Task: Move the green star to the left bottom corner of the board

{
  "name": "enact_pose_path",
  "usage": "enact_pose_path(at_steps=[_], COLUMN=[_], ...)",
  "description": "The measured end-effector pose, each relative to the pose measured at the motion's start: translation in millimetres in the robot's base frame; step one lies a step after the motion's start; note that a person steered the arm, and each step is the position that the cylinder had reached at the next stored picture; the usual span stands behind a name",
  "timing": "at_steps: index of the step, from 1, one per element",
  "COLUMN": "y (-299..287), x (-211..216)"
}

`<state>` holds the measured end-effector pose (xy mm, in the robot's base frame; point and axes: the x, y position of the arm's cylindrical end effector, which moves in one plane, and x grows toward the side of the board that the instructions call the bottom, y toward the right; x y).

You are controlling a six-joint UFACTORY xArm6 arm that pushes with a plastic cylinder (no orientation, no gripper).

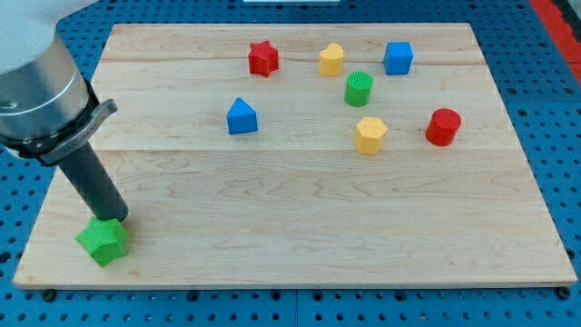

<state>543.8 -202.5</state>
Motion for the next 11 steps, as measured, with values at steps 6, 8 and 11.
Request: enact_pose_path(at_steps=[6,8,11], y=[2.7,1.5,22.1], x=[53.6,49.1,13.1])
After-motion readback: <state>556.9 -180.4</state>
